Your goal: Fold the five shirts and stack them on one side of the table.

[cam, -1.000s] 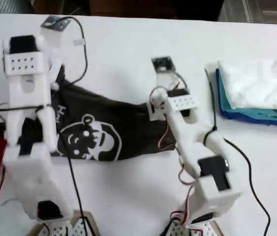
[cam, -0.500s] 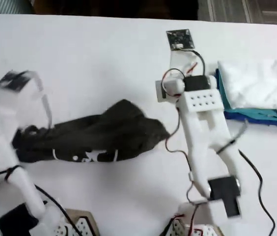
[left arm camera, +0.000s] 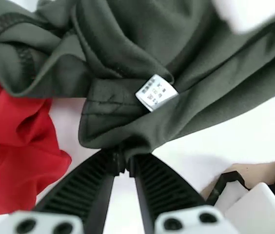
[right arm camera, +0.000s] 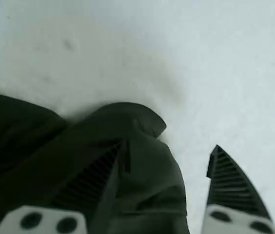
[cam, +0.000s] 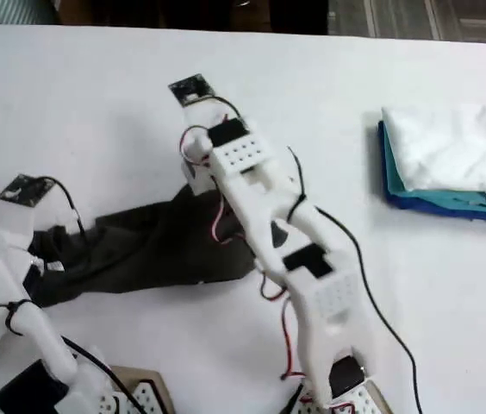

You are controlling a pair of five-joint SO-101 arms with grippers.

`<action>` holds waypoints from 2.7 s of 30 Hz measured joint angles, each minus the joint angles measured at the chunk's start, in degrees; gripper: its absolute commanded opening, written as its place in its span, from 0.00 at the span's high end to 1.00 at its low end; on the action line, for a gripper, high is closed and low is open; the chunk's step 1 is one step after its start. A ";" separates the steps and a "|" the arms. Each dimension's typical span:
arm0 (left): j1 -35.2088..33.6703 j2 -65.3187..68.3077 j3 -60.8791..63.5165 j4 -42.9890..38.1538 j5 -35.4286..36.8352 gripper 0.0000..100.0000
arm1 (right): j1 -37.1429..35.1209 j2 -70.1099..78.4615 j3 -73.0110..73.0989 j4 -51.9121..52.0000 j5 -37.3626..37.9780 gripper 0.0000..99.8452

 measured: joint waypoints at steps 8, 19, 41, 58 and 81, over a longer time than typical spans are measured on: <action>0.00 0.00 0.00 0.00 0.00 0.97 | -1.41 15.38 -17.85 15.65 0.00 0.83; 0.53 0.00 0.18 0.00 0.00 0.97 | -2.29 20.48 -31.12 26.37 5.27 0.98; 26.90 24.88 -59.16 8.18 32.79 0.98 | 19.96 3.25 -55.12 21.01 5.89 0.98; 28.84 38.15 -63.56 19.69 30.59 0.98 | 21.27 -12.57 -48.00 27.08 16.70 0.98; 12.84 17.05 -28.04 19.69 -10.11 0.76 | 11.43 -35.78 25.32 11.16 11.96 0.98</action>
